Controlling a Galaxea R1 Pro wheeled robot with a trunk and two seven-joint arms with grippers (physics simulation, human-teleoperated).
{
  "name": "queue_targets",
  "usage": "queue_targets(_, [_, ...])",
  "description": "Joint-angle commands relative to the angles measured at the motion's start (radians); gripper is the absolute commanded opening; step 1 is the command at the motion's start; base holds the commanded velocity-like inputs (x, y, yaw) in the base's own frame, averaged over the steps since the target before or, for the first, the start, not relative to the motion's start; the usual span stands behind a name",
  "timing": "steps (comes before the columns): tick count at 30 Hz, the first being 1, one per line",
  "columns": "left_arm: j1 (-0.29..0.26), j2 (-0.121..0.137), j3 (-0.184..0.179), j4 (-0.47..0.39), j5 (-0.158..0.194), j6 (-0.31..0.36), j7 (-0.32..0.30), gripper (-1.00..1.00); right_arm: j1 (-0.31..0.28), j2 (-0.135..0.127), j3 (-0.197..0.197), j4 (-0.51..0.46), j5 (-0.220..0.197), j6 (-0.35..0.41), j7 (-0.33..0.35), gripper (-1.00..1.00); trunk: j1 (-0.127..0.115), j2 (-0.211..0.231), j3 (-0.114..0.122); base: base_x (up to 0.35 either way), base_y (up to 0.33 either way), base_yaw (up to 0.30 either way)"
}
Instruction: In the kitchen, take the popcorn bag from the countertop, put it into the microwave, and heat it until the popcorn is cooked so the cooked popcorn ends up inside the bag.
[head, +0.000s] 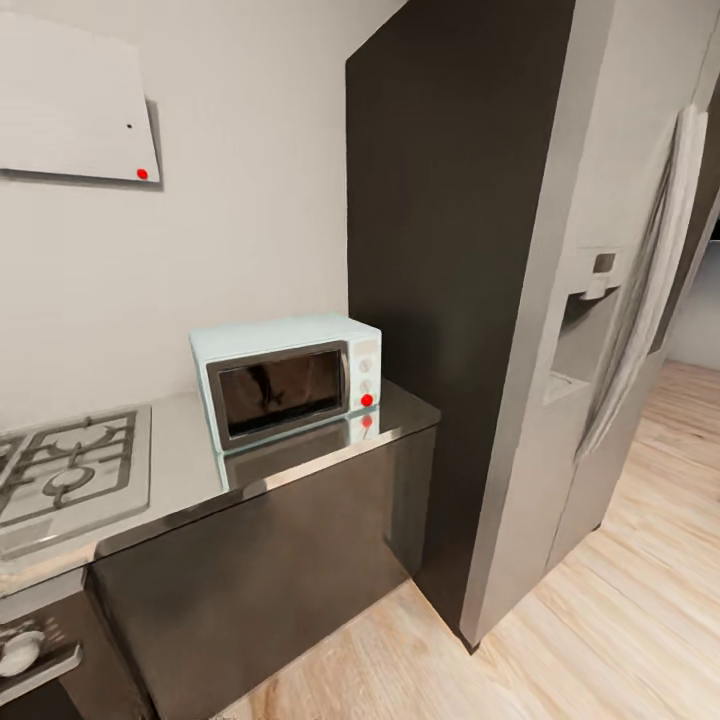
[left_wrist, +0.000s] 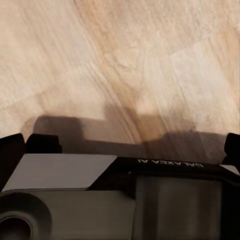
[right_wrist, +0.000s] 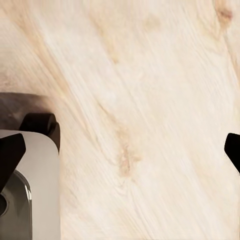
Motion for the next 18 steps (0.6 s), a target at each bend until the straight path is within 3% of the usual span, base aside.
queue_targets(1, [-0.001,-0.001,-0.008,0.001,0.008,-0.003,0.002,1.0,-0.001,-0.001,-0.009,0.001,0.009,0.002,0.003,1.0,0.0,-0.001,-0.001,0.0,0.0,0.274])
queue_targets(18, [-0.001,-0.001,-0.007,0.001,0.008,-0.003,0.004,1.0,-0.001,0.001,-0.008,0.001,0.01,-0.009,0.001,1.0,0.0,-0.001,-0.001,0.0,0.0,0.274])
